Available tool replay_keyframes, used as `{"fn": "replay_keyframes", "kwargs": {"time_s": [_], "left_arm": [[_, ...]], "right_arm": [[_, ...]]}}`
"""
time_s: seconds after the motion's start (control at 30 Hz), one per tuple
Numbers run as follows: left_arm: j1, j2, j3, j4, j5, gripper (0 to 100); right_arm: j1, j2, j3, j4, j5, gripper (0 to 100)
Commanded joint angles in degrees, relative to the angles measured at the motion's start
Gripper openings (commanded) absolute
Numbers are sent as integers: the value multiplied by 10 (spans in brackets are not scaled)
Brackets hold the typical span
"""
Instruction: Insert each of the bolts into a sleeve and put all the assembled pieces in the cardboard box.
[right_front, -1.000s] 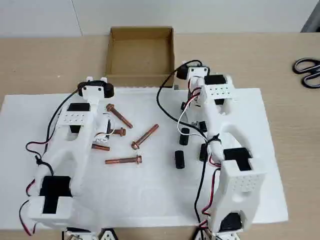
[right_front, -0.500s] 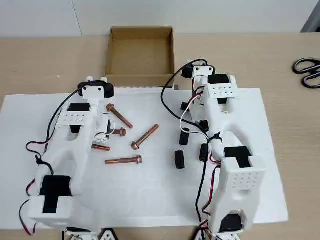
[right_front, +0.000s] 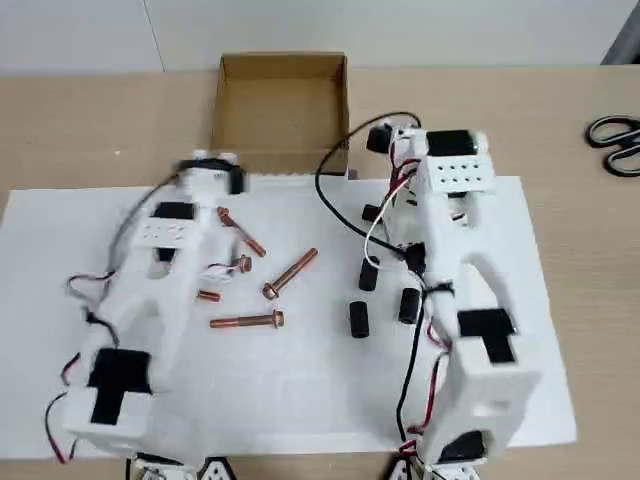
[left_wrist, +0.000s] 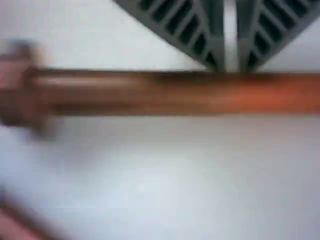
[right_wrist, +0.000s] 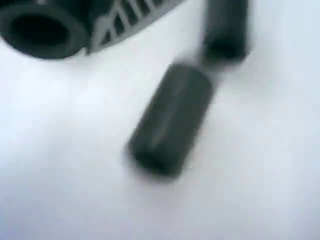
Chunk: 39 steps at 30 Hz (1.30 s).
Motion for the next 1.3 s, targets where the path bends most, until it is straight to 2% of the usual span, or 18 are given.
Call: {"fn": "replay_keyframes", "kwargs": {"time_s": [0.0, 0.2, 0.37, 0.6, 0.73, 0.83, 1.0, 1.2, 1.27], "left_arm": [[33, -48, -114, 110, 41, 6], [16, -35, -301, 229, 62, 7], [12, 6, -391, 309, 82, 6], [-23, 62, -393, 288, 228, 6], [-21, 88, -394, 287, 338, 6], [-3, 102, -394, 287, 392, 6], [34, 113, -395, 273, 397, 6], [35, 113, -395, 184, 396, 11], [37, 113, -395, 160, 397, 42]], "right_arm": [[22, -72, -25, 29, -2, 3], [95, -111, -24, 36, -2, 2], [134, -151, 39, 36, -1, 2], [150, -225, 156, 33, -1, 3], [150, -262, 206, 32, -1, 4], [150, -284, 233, 32, -1, 4], [150, -307, 268, 31, -1, 4], [150, -308, 281, 31, -1, 4], [150, -308, 281, 29, -1, 4]]}}
